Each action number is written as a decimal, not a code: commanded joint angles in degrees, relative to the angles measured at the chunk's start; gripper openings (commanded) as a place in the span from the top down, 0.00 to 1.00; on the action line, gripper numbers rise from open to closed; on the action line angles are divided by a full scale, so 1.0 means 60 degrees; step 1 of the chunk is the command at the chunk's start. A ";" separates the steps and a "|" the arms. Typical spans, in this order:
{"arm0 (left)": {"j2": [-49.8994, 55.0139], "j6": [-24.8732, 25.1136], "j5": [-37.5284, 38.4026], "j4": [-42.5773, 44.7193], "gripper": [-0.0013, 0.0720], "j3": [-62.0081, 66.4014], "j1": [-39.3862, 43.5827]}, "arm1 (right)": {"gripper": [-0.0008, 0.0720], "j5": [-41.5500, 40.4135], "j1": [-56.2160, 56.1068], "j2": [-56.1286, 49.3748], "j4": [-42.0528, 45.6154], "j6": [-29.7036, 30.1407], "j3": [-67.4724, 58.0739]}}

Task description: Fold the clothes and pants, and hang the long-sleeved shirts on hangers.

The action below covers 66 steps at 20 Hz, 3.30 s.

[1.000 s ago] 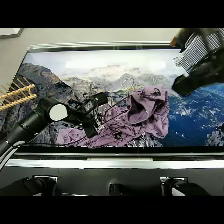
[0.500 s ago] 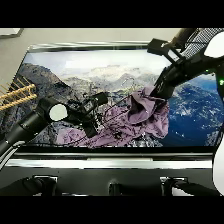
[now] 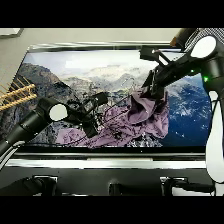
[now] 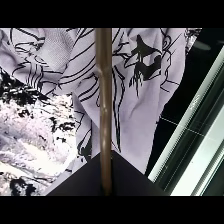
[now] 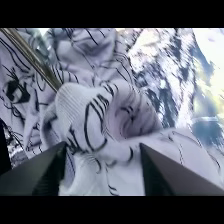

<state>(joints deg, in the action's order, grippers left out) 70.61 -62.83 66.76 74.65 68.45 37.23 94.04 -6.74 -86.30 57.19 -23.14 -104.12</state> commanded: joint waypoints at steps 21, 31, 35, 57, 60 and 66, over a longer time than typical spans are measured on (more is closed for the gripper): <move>-0.0229 -0.1738 -0.0025 0.0331 0.41 0.0062 -0.0831 | 0.93 0.0605 0.0022 0.0692 0.0750 -0.0681 0.0004; -0.1166 -0.7209 -0.1566 -0.1749 0.23 -0.0838 -0.2881 | 0.93 0.0423 0.0022 0.1920 0.2080 -0.3716 0.0004; -0.0503 -0.7176 -0.5574 -0.4969 0.25 -0.2025 -0.1126 | 0.92 0.0521 0.0022 0.1942 0.2095 -0.4087 0.0004; 0.3042 -0.7278 -0.6787 -0.6422 0.46 0.0313 0.1978 | 0.92 0.0525 0.0022 0.1942 0.2200 -0.4124 0.0004; 0.3042 -0.7286 -0.6550 -0.5832 0.46 0.0313 0.1960 | 0.92 0.0528 0.0022 0.1942 0.2200 -0.4295 0.0004; 0.3104 -0.7380 -0.7304 -0.5646 0.46 0.0313 0.1963 | 0.92 0.0525 0.0022 0.1945 0.2186 -0.4295 0.0004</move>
<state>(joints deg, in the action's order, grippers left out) 88.99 -106.59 25.04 40.05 70.26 49.06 97.27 -6.61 -74.67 70.35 -48.77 -104.07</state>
